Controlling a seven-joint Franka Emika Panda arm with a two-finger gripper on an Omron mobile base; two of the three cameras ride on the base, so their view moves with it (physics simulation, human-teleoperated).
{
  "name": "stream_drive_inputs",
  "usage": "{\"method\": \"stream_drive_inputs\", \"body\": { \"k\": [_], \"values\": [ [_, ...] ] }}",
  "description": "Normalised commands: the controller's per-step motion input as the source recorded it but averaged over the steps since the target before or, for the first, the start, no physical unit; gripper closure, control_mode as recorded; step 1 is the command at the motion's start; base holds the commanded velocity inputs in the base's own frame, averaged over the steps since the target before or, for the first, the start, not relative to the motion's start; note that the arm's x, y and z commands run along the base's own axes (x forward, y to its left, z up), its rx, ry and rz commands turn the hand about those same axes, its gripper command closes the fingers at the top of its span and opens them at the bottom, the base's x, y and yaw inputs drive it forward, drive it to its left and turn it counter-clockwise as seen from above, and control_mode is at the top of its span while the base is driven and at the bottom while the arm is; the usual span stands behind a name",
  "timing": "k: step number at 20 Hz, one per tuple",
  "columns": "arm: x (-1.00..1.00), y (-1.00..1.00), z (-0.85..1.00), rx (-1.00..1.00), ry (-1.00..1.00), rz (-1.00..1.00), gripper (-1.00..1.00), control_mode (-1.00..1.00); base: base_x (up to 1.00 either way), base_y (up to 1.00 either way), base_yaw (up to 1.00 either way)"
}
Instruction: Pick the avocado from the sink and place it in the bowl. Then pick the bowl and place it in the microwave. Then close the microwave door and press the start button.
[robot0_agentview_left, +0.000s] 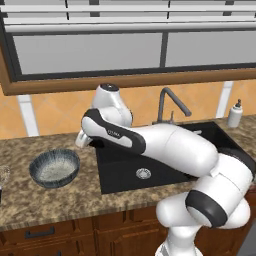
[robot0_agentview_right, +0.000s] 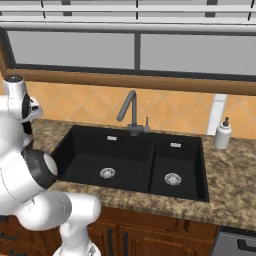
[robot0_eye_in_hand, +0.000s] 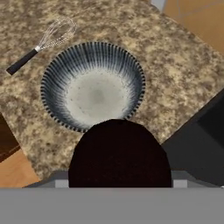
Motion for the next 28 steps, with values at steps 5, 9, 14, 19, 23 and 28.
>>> {"method": "stream_drive_inputs", "body": {
  "k": [5,9,14,19,23,28],
  "values": [
    [0.03,0.79,-0.25,0.00,0.09,-0.01,1.00,-1.00,0.00,0.00,0.00],
    [0.22,0.63,-0.37,0.00,0.07,-0.04,1.00,-1.00,0.00,0.00,0.00],
    [0.30,0.34,-0.50,0.01,0.02,0.00,1.00,-1.00,0.00,0.00,0.00],
    [0.28,0.51,-0.41,0.00,0.04,-0.04,1.00,-1.00,0.00,0.00,0.00],
    [0.21,0.19,-0.02,-0.04,0.01,-0.06,1.00,-1.00,0.00,0.00,0.00],
    [0.19,0.29,-0.19,-0.09,0.01,-0.07,1.00,-1.00,0.00,0.00,0.00]
  ]
}}
